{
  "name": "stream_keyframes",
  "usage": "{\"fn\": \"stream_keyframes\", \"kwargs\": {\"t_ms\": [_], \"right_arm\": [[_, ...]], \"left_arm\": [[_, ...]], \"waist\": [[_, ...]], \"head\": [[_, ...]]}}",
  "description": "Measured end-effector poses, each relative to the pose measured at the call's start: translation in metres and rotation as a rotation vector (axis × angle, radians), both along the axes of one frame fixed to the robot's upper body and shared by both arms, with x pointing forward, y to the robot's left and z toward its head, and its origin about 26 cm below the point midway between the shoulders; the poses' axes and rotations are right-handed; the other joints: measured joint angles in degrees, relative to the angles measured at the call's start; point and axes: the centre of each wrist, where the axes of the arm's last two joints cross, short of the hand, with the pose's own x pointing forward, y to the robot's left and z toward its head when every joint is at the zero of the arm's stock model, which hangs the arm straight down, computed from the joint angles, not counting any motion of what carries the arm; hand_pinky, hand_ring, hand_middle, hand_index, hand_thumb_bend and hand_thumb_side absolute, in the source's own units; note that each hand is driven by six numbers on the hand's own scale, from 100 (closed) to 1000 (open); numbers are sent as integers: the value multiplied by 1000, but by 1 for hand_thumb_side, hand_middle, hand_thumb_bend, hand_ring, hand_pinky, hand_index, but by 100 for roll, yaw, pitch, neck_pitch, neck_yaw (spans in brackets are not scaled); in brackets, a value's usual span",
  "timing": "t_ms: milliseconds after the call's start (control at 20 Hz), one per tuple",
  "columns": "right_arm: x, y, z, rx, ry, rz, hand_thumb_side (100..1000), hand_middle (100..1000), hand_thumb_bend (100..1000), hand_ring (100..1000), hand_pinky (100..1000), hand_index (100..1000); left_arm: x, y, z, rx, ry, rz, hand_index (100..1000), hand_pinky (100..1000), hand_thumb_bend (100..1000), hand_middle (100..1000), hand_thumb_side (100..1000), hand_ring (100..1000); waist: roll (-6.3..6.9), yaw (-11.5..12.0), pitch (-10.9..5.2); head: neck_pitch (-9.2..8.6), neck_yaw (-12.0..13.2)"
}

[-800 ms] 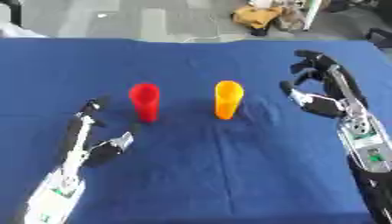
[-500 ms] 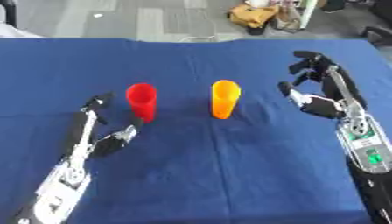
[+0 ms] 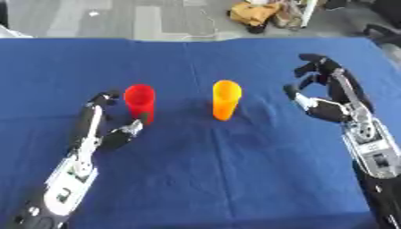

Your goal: Pour the contents of one cup into another cup.

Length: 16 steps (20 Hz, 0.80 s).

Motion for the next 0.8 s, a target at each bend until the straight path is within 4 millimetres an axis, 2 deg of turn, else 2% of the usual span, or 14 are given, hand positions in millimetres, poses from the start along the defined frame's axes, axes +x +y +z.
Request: {"fn": "stream_keyframes", "kwargs": {"t_ms": [800], "right_arm": [[2, 1, 3, -4, -6, 8, 343, 531, 420, 717, 496, 841]], "left_arm": [[12, -5, 11, 21, -18, -34, 881, 561, 546, 744, 559, 768]], "waist": [[24, -104, 44]], "head": [[-1, 18]]}}
